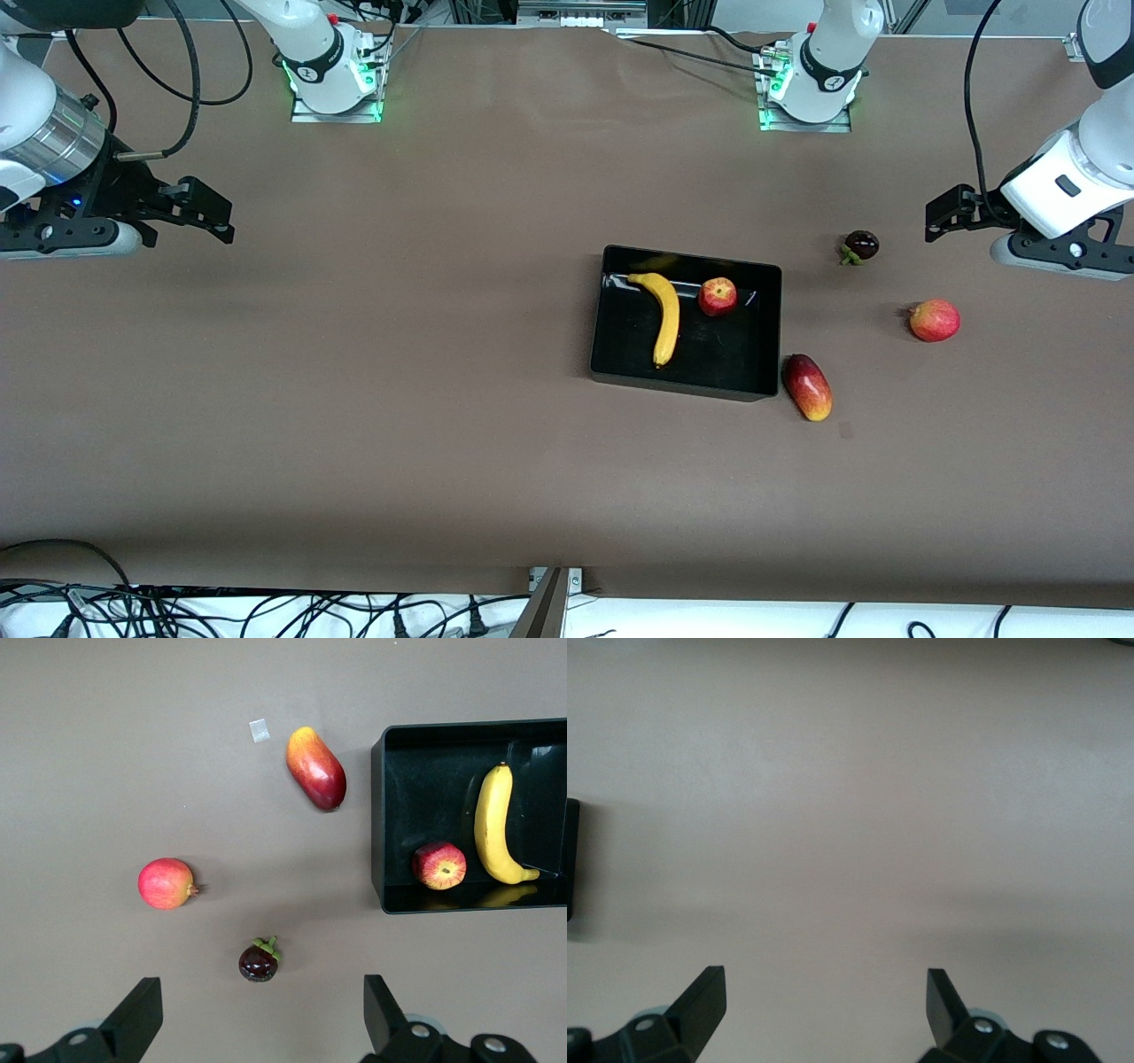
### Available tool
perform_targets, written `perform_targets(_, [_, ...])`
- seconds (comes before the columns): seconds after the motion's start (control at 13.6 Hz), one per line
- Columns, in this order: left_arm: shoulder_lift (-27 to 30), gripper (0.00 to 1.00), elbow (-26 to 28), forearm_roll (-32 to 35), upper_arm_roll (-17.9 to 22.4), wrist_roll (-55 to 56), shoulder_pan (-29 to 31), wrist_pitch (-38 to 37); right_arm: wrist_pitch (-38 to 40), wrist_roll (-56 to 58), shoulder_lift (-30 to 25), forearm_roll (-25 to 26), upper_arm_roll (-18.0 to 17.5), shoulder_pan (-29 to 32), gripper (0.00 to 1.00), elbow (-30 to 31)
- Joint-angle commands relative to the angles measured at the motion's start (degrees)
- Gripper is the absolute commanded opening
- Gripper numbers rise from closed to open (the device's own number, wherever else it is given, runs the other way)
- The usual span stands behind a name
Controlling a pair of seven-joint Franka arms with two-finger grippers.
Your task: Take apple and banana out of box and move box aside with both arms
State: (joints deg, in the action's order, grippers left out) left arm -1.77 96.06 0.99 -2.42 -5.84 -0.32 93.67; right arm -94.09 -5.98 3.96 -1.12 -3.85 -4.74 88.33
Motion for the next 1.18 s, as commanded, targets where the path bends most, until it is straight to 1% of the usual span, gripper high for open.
perform_targets(0.0, [-1.1, 1.0, -0.3, -1.3, -0.5, -0.2, -0.7, -0.1, 0.1, 0.4, 0.4, 0.9, 0.1, 0.0, 1.0, -1.0])
perform_targets(0.15, [-1.8, 1.0, -1.7, -1.3, -3.3, 0.6, -1.3, -0.4, 0.1, 0.4, 0.4, 0.9, 0.1, -0.1, 1.0, -1.0])
perform_targets(0.22, [-1.8, 1.0, -1.7, -1.3, -4.1, 0.8, -1.4, -2.0, 0.1, 0.4, 0.4, 0.9, 0.1, 0.0, 1.0, -1.0])
perform_targets(0.44, [-2.7, 1.0, -1.7, -1.3, -9.0, 5.0, -1.6, -4.6, 0.1, 0.4, 0.4, 0.9, 0.1, 0.0, 1.0, -1.0])
perform_targets(0.66, [-6.6, 1.0, -0.8, -1.3, -13.2, 9.4, -1.6, -1.8, 0.1, 0.4, 0.4, 0.9, 0.1, 0.0, 1.0, -1.0])
perform_targets(0.74, [-7.9, 1.0, -0.5, -1.2, -14.0, 11.3, -1.8, -1.4, 0.1, 0.4, 0.4, 0.9, 0.2, 0.0, 1.0, -1.0])
perform_targets(0.88, [-9.7, 1.0, 1.4, -1.2, -14.1, 11.9, -2.4, -1.7, 0.1, 0.4, 0.4, 0.9, 0.2, 0.0, 1.0, -1.0])
perform_targets(0.96, [-11.7, 1.0, 2.1, -1.2, -14.1, 12.3, -4.2, -1.6, 0.1, 0.3, 0.4, 0.9, 0.2, 0.0, 1.0, -1.0])
perform_targets(1.03, [-13.8, 1.0, 2.4, -0.6, -14.1, 12.4, -6.2, -0.3, 0.1, 0.3, 0.4, 0.9, 0.2, 0.0, 1.0, -1.0])
perform_targets(1.1, [-15.4, 1.0, 2.6, -0.4, -14.2, 13.2, -7.4, 2.7, 0.1, 0.4, 0.4, 0.9, 0.2, 0.0, 1.0, -1.0])
